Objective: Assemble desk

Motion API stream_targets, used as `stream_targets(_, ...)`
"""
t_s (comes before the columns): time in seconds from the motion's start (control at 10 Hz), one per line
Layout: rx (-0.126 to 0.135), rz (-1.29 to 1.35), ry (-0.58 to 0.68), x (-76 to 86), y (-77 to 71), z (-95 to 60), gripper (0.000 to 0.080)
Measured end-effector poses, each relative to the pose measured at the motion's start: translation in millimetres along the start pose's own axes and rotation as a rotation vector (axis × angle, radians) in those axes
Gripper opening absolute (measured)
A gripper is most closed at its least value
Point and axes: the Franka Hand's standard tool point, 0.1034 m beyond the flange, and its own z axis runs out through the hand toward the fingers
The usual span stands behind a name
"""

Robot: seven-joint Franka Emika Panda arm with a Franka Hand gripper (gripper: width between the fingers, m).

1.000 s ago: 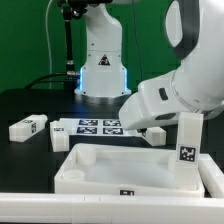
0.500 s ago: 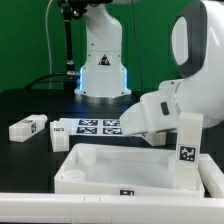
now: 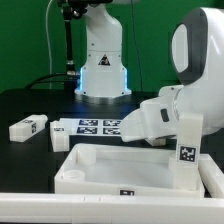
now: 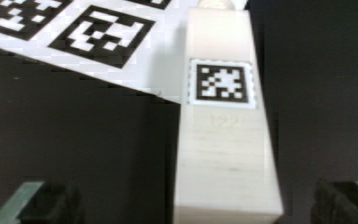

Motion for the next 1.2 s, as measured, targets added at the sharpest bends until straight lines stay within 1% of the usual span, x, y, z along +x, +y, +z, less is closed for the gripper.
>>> stream_targets(0.3, 0.0, 0.001, 0.0, 2.3, 0.6, 2.7, 0.0649)
stream_targets(0.5, 0.001, 0.001, 0.0, 2.3, 0.8, 2.7, 0.0376)
stream_targets(0.6, 0.001, 0.001, 0.0, 2.3, 0.8, 2.7, 0.0288)
stream_targets(1.0, 0.001, 0.0, 0.0, 2.2, 0.9, 2.4, 0.0288)
stream_targets(1.1, 0.003, -0.003, 0.003, -0.3, 2.6, -1.0, 0.0288)
stream_targets(1.2, 0.01, -0.013, 0.009, -8.0, 6.3, -9.9, 0.0288)
